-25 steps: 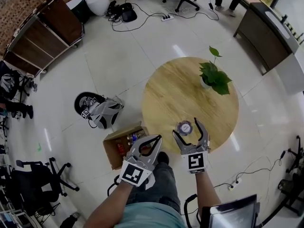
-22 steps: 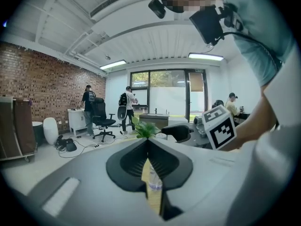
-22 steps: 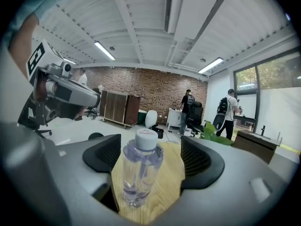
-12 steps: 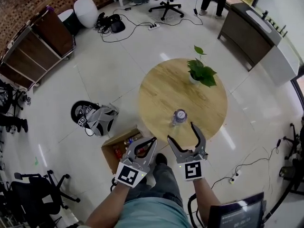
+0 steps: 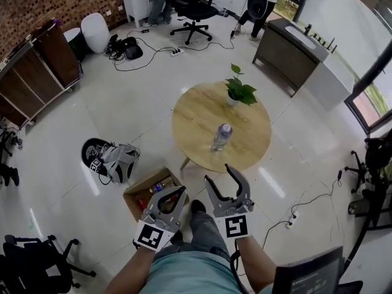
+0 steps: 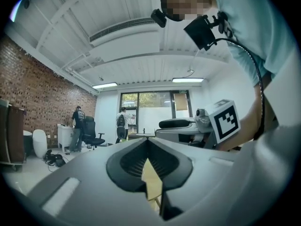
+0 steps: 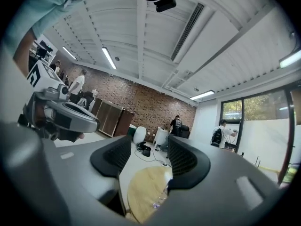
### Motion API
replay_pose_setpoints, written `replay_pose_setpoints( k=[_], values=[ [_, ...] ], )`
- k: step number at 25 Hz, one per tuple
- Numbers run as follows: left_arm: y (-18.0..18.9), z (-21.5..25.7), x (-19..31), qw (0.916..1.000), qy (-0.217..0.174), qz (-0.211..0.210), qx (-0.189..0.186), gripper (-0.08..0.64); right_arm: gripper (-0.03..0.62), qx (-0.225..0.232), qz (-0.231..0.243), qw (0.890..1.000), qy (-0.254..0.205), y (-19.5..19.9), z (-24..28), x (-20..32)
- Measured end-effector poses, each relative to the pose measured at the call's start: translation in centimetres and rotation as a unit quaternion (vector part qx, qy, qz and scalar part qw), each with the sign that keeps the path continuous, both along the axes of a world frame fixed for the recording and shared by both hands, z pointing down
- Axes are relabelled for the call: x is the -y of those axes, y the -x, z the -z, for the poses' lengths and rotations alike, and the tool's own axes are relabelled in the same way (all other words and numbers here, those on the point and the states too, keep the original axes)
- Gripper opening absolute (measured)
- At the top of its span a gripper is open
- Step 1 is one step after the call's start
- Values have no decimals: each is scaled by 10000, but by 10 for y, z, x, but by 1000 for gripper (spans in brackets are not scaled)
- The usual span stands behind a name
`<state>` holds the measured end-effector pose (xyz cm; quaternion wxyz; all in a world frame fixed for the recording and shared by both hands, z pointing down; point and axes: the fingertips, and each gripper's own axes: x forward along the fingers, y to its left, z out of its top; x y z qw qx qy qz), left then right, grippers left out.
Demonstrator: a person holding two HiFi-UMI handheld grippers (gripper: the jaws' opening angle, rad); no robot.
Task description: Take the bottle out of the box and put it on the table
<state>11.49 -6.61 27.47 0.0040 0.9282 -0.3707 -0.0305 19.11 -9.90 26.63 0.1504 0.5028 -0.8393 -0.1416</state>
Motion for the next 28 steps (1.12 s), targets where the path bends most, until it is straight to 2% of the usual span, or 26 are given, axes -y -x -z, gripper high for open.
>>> replay_pose_setpoints(
  k=[1,4,5,10,14,19,20,23,24,28],
  values=[
    [6,5,-11,10000,-46,-20,-75,11,247,116,-13,9999,-63,7,7,-13],
    [19,17,-40,9995,-169,-98,-253,11,245,919,-72,9953,-302,26,27,-49],
    [21,19,-48,9994,-194,-125,-264,11,245,1017,-87,9944,-270,30,27,-61],
    [22,23,-84,9991,-222,-223,-281,11,218,1086,-23,9940,104,38,21,-119],
    [6,28,-119,9985,-375,-302,-242,11,199,1159,24,9933,-13,24,35,-157],
    [-40,31,-183,9978,-488,-460,9,11,176,1309,130,9910,-248,-18,52,-218],
    [-54,30,-197,9975,-489,-499,53,11,175,1262,155,9917,-210,-29,51,-233],
    [-97,24,-244,9975,-417,-527,209,11,169,592,215,9976,299,-66,30,-284],
    [-111,23,-258,9977,-389,-497,244,11,169,508,220,9978,372,-78,27,-299],
    [-144,26,-308,9989,-231,-358,183,11,169,690,380,9958,474,-104,26,-354]
  ],
)
